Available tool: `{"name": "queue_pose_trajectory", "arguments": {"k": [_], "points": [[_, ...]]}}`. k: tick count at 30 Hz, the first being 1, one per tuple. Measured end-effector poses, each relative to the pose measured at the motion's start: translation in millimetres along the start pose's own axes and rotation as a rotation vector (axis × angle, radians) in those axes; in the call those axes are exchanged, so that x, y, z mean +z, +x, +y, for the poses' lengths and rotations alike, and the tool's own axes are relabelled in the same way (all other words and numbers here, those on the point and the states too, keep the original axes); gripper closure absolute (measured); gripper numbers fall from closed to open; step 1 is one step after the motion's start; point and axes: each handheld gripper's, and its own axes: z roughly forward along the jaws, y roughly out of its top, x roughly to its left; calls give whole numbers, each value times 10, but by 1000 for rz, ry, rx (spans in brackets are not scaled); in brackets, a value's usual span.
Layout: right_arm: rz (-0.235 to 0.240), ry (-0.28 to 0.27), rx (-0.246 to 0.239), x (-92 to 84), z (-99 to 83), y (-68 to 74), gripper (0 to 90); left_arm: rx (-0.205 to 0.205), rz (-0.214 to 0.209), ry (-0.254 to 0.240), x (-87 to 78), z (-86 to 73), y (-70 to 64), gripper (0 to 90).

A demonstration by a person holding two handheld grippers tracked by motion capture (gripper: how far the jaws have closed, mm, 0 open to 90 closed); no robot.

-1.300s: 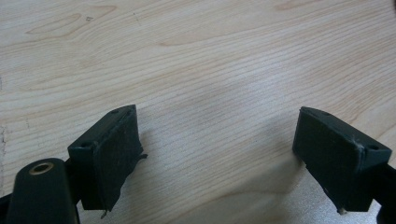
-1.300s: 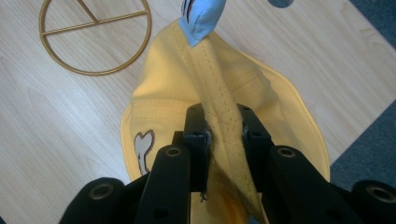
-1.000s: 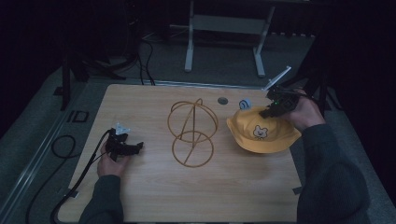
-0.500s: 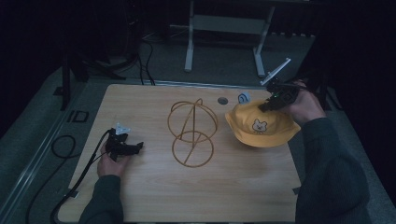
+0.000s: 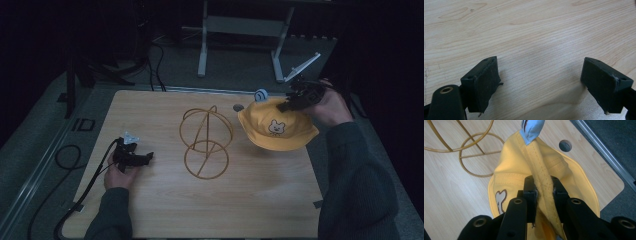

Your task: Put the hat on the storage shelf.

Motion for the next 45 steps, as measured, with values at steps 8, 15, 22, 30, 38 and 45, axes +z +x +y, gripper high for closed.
{"name": "queue_pose_trajectory", "arguments": {"k": [8, 15, 22, 30, 38, 45], "points": [[25, -79, 25, -114, 15, -26, 793, 1, 1, -1, 1, 1, 2, 149], [41, -126, 17, -172, 35, -26, 794, 1, 1, 0, 0, 1, 2, 149], [41, -136, 2, -207, 82, -8, 795, 0, 1, -1, 1, 0, 2, 149], [45, -163, -16, -295, 156, 42, 797, 1, 1, -1, 1, 0, 2, 149], [59, -190, -28, -334, 211, 84, 798, 0, 1, 1, 0, 1, 2, 149], [64, -209, -33, -375, 237, 101, 798, 1, 1, 1, 0, 1, 2, 149]]}}
